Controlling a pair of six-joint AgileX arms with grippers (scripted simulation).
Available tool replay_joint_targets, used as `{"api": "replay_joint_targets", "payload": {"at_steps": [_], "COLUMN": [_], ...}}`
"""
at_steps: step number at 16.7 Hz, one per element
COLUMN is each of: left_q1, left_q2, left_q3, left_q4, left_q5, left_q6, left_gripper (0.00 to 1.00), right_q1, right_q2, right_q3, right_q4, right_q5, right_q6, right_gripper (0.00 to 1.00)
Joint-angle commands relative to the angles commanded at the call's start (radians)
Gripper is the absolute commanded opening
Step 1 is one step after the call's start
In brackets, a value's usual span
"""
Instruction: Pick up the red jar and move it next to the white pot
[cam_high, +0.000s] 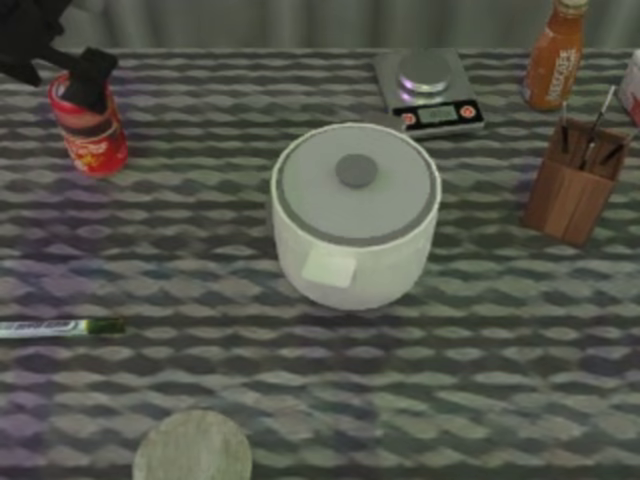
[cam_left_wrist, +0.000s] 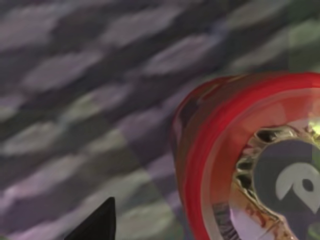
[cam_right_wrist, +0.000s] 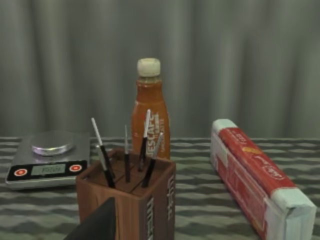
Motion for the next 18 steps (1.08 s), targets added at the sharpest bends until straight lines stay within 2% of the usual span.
{"api": "replay_joint_targets", "payload": {"at_steps": [6, 11, 16, 18], "left_q1": [-0.005, -0.013, -0.015, -0.015], "left_q2": [0.000, 0.052, 0.061, 0.061], "left_q3": [-0.005, -0.065, -0.074, -0.074], "left_q4": [0.005, 0.122, 0.138, 0.138], "left_q5": [0.000, -0.002, -0.003, -0.003], "left_q6": [-0.002, -0.013, -0.014, -0.014], "left_gripper": [1.00, 1.00, 1.00, 0.85], "right_q1": [0.000, 0.000, 0.000, 0.000], "right_q2": [0.000, 0.000, 0.000, 0.000], "right_q3": [0.000, 0.000, 0.000, 0.000], "right_q4": [0.000, 0.000, 0.000, 0.000], "right_q5": [0.000, 0.000, 0.000, 0.000], "right_q6": [0.000, 0.000, 0.000, 0.000], "right_gripper": [1.00, 1.00, 1.00, 1.00]}}
